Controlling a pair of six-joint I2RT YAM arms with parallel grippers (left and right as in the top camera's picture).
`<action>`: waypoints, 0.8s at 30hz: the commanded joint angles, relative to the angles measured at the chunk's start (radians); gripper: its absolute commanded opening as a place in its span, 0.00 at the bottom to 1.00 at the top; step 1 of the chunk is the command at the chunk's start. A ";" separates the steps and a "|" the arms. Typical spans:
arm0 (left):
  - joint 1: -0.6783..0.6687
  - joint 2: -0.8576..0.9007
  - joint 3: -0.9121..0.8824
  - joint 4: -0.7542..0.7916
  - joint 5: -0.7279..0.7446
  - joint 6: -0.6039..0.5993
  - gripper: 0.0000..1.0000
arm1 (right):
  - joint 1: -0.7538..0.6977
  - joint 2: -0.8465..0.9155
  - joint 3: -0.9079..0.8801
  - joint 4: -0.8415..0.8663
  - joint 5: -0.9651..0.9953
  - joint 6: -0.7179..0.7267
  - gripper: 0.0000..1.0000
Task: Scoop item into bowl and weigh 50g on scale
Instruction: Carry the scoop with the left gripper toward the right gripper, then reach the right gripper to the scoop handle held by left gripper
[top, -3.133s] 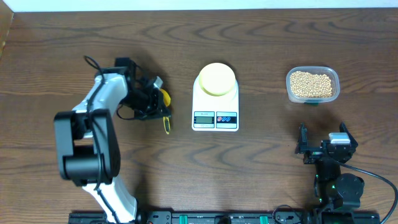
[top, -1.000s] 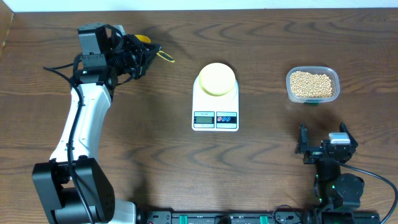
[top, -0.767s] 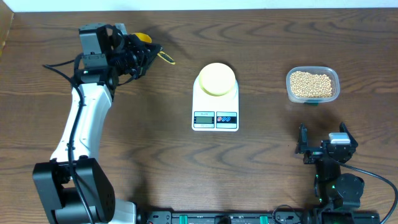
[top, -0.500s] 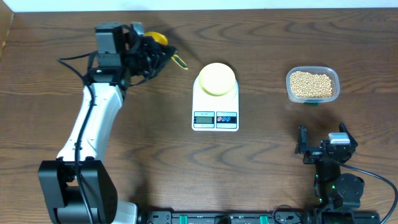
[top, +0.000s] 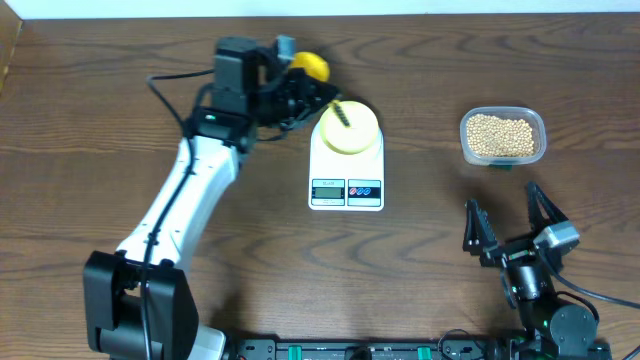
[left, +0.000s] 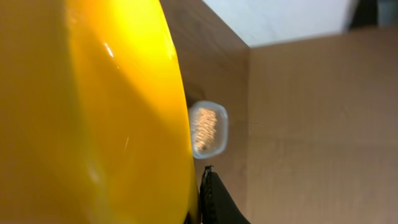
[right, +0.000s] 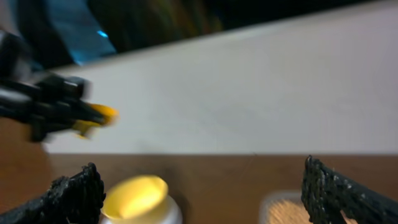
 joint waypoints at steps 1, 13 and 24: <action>-0.067 -0.019 0.026 0.065 0.012 0.024 0.07 | -0.008 -0.003 0.021 0.013 -0.072 0.135 0.99; -0.262 -0.018 0.026 0.299 -0.145 0.024 0.07 | -0.008 0.231 0.125 0.095 -0.164 0.393 0.99; -0.293 -0.018 0.026 0.303 -0.204 0.024 0.07 | -0.008 0.473 0.195 0.359 -0.448 0.489 0.99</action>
